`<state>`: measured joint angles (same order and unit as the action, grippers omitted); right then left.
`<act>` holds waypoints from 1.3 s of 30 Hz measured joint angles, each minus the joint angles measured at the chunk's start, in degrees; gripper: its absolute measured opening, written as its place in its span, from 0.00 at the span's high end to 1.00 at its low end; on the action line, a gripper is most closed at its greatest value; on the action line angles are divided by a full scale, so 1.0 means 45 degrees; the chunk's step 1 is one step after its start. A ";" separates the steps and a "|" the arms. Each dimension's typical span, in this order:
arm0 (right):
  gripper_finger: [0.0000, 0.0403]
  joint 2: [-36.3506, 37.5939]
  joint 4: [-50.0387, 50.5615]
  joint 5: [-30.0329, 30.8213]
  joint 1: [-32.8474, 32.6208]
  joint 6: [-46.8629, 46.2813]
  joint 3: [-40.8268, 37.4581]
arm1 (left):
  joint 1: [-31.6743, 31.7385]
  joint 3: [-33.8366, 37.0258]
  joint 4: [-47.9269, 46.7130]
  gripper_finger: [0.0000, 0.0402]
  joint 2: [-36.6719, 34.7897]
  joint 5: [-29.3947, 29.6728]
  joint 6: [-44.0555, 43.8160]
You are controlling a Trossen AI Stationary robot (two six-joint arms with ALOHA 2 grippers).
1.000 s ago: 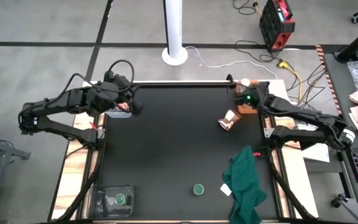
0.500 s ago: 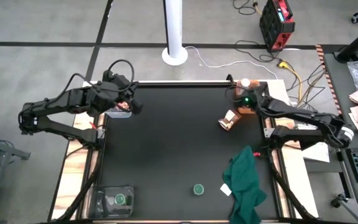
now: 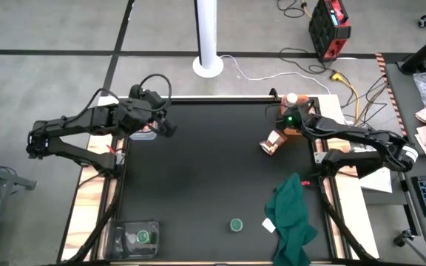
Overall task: Sort spices by type
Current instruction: Put the white seasoning bottle into the orange bin, then put the orange seasoning pack into the transparent bin
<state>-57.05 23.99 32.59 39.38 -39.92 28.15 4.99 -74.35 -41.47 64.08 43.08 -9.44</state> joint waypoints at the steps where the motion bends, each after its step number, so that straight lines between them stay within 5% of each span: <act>1: 0.31 0.0052 0.0267 -0.0018 0.0000 0.0018 0.0110 | 0.0000 0.0000 0.0000 1.00 0.0032 -0.0009 -0.0004; 7: 0.26 0.0159 0.2142 -0.0018 0.0000 0.0491 0.1489 | 0.0022 0.0000 0.0010 1.00 0.0048 -0.0648 -0.0031; 15: 0.26 0.0164 0.2841 -0.0346 0.0000 0.1132 0.3553 | 0.0974 0.0000 0.0087 1.00 0.0549 -0.6198 0.0584; 26: 0.34 0.0164 0.2993 -0.7064 -0.1152 0.2798 0.5155 | 0.1309 0.0044 0.0910 1.00 0.1959 -0.8789 0.1358; 31: 0.38 -0.0147 0.4510 -0.7348 -0.2560 0.1991 0.4958 | 0.1602 0.0044 0.3110 1.00 0.1743 -1.1069 0.1768; 39: 0.41 -0.2190 0.4592 -0.7357 -0.4048 0.1675 0.4922 | 0.1939 0.0049 0.3459 1.00 0.1537 -1.0060 0.2098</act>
<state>-66.91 44.65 -0.51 21.16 -32.38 50.30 13.72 -74.13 -25.91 70.99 -2.19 0.00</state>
